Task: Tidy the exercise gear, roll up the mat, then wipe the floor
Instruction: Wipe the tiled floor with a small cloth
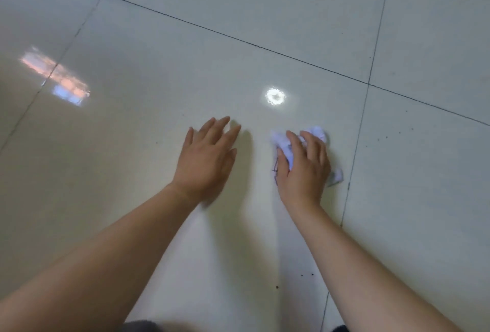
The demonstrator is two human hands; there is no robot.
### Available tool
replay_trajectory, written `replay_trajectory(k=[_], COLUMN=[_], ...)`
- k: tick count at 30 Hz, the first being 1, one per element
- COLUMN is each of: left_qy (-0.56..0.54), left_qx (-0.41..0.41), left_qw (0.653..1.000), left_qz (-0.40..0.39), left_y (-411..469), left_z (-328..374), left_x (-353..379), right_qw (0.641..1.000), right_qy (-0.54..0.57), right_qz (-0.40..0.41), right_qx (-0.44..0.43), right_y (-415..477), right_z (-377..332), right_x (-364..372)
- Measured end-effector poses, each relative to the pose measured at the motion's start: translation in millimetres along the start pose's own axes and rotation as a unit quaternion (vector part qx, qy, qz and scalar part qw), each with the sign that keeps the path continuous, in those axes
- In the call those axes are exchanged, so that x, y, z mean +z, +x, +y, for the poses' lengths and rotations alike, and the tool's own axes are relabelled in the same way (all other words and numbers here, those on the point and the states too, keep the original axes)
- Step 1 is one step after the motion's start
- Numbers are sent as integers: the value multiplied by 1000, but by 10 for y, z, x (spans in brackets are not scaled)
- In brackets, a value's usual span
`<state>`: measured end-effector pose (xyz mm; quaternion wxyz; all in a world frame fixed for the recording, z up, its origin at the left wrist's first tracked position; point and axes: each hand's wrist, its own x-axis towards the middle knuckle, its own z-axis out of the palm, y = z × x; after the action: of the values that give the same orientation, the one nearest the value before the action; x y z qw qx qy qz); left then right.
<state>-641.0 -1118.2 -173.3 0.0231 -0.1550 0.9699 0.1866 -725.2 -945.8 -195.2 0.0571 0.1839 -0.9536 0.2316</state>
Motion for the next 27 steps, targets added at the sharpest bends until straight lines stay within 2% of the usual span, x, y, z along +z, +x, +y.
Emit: replay_trajectory(k=[5, 11, 15, 16, 18, 20, 22, 23, 27], left_qy=[33, 41, 9, 8, 15, 17, 18, 16, 13], left_qx=[3, -12, -59, -70, -86, -89, -85, -87, -85], left_qw=[999, 999, 998, 997, 996, 995, 996, 995, 995], left_qz=[-16, -5, 16, 22, 33, 36, 33, 34, 43], left_y=[-125, -114, -18, 22, 70, 78, 76, 89, 80], left_z=[188, 215, 412, 464, 521, 501, 492, 491, 508], left_x=[245, 252, 293, 311, 351, 375, 372, 366, 353], right_qw=[994, 998, 993, 996, 1000, 986, 973, 976, 997], right_qy=[3, -12, -2, -1, 6, 27, 34, 32, 31], right_qz=[-61, 25, 46, 41, -12, -76, -104, -97, -42], right_qx=[-88, 55, 105, 83, -23, -148, -202, -192, -65], right_y=[-557, -123, 162, 149, 47, 13, 113, 191, 320], right_z=[152, 759, 671, 605, 571, 699, 877, 929, 860], right_x=[-222, -390, -259, -240, -238, -299, -369, -370, -282])
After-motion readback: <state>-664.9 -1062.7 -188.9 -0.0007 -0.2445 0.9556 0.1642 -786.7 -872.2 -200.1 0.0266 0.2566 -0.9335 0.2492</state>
